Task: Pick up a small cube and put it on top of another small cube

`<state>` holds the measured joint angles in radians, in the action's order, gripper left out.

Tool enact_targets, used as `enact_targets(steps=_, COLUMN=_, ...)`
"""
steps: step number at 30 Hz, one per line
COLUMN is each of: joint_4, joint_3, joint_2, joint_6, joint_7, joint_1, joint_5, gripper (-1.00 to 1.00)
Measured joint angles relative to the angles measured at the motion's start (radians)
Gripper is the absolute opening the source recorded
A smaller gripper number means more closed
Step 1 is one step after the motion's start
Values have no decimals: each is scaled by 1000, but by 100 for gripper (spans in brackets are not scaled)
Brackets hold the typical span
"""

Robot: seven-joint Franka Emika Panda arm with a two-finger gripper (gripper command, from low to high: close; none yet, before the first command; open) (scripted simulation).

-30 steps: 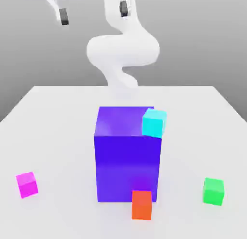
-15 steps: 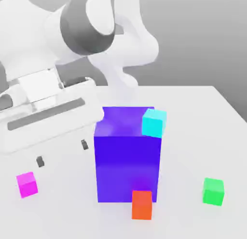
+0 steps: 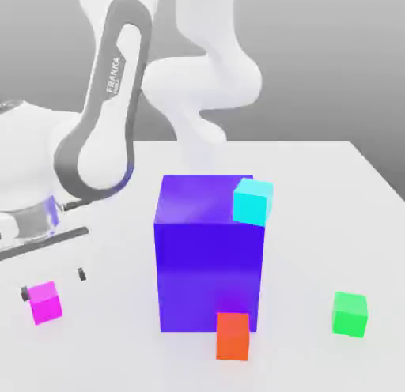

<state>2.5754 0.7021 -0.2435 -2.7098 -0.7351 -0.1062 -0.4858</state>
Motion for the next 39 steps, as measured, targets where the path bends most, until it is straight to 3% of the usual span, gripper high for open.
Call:
enact_targets(steps=2, joint_4=4, joint_3=-6, joint_2=-29, joint_6=-39, joint_7=-36, joint_1=22, joint_5=-4, gripper=0)
enact_targets(steps=8, joint_4=-50, joint_3=-224, joint_2=-187, joint_6=-138, joint_7=-213, joint_1=201, joint_5=-224, gripper=0)
enact_targets(steps=9, joint_4=-55, joint_3=-247, joint_2=-202, joint_6=-147, joint_7=-231, joint_1=220, joint_5=-246, gripper=-100)
enact_targets(steps=16, joint_4=-55, joint_3=-243, joint_2=-200, joint_6=-143, joint_7=-229, joint_1=216, joint_5=-244, gripper=-100)
enact_targets(steps=23, joint_4=7, joint_3=-7, joint_2=-22, joint_6=-45, joint_7=-27, joint_1=30, joint_5=25, gripper=-100)
enact_targets(steps=29, joint_4=-131, joint_3=-154, joint_2=4, joint_6=-40, joint_7=-71, joint_1=-105, joint_5=46, gripper=-100)
enact_targets(steps=39, joint_4=-152, joint_3=-389, joint_2=83, joint_6=15, joint_7=-258, joint_1=-350, joint_5=216, gripper=-100)
